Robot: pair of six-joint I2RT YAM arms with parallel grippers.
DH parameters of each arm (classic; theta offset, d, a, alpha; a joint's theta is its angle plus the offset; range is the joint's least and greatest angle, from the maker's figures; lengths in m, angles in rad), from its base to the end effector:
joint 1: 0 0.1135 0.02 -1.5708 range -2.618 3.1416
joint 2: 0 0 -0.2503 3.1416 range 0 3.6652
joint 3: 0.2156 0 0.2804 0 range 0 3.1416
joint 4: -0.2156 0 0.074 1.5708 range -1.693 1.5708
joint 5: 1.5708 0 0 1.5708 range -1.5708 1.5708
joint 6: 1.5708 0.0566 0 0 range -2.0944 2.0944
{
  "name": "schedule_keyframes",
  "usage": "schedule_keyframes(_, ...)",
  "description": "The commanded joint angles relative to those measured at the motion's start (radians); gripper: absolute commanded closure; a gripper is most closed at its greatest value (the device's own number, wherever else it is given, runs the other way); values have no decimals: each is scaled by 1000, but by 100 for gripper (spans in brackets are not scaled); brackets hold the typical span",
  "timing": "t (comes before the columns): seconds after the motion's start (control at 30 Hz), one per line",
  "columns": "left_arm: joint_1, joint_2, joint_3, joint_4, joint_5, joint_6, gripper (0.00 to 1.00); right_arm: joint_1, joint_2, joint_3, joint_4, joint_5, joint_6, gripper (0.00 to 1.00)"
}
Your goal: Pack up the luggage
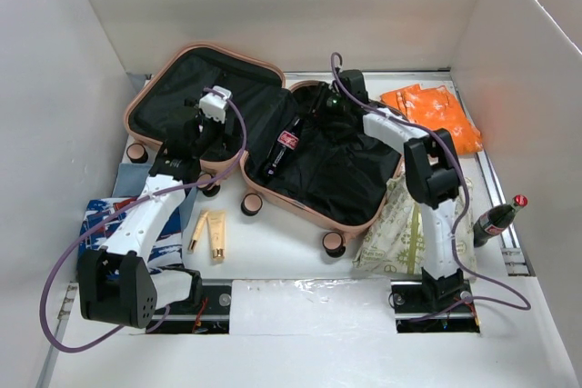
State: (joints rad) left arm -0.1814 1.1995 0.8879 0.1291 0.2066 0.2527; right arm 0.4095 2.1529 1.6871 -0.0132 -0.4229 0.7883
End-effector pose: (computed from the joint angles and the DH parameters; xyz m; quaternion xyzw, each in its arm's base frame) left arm 0.3279 -0.0720 0.2964 0.2291 0.7324 -0.0565 0.6387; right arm 0.4868 0.2366 0.1953 0.0503 0.8412 0.4343 0.3182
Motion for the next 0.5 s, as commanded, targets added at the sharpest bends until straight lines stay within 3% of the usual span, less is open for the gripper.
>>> schedule_keyframes(0.0, 3, -23, -21, 4, 8, -3, 0, -21, 50, 71, 108, -57, 48, 100)
schedule_keyframes(0.07, 3, -23, -21, 4, 8, -3, 0, -37, 73, 82, 108, -45, 60, 98)
schedule_keyframes(0.13, 3, -23, -21, 4, 8, -3, 0, -47, 91, 108, 108, -33, 51, 87)
schedule_keyframes(0.17, 3, -23, -30, 4, 8, -3, 0, -47, 100, 121, 108, -33, 39, 70)
schedule_keyframes(0.23, 3, -23, -30, 4, 17, -3, 0, -47, 122, 163, 108, -33, -6, 53)
schedule_keyframes(0.27, 3, -23, -30, 4, 17, -3, 0, -47, 122, 163, 108, -33, -6, 37)
schedule_keyframes(0.4, 3, -23, -30, 4, 17, -3, 0, -47, 98, 140, 55, -10, -17, 15)
schedule_keyframes(0.47, 3, -23, -30, 4, 17, -3, 0, -47, 70, 140, -25, 39, -60, 9)
